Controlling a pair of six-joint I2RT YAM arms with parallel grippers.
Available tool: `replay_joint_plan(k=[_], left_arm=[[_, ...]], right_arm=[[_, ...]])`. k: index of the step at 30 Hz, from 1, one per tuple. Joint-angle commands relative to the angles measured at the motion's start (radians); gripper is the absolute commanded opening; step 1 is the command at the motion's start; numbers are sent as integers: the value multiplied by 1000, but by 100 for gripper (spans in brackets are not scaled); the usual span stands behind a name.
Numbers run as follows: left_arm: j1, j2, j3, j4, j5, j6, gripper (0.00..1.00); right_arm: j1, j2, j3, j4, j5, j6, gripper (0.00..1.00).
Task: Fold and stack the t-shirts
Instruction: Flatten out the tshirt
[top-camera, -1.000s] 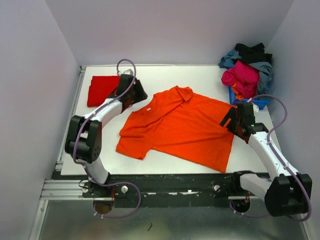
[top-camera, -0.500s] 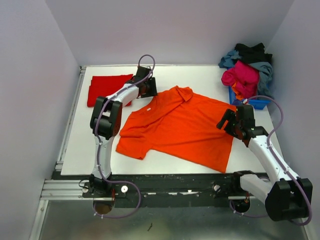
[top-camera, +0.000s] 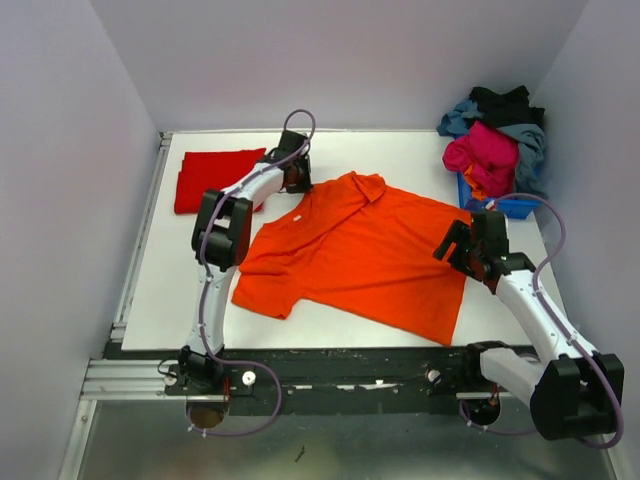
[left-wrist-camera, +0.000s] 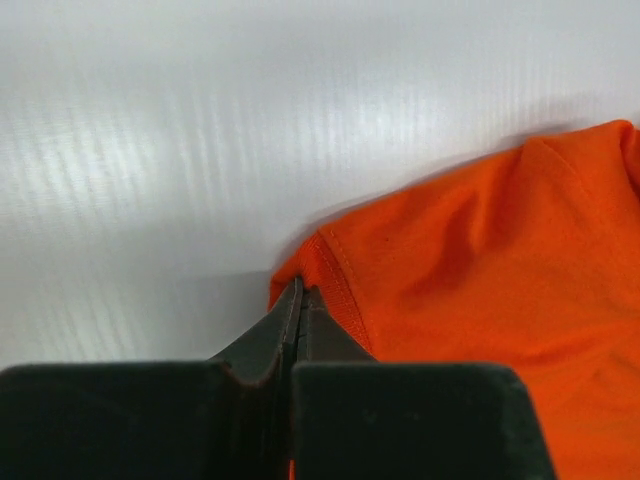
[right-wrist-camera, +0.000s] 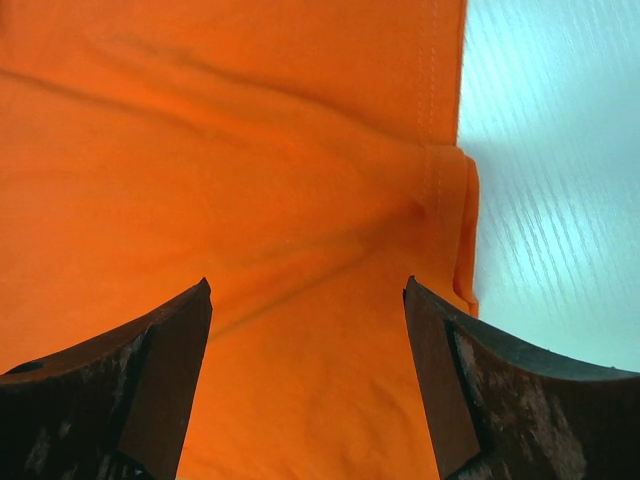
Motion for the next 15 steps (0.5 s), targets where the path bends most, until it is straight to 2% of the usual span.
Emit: replay_joint_plan(k=[1,7,11,15], left_arm=[[102,-57,-32,22,-4,-22,0],[177,-98,-43,56,41,-31,0],[182,-81,-8,29,-33,-33,0],[200,-69,4,62,-11,-54,0]], right_arm=[[0,50,10,-59,57,42,85],[2,74,6,-90,63,79,84],[0,80,6,-93,80,97,85],[2,106,1,-113,43,108,85]])
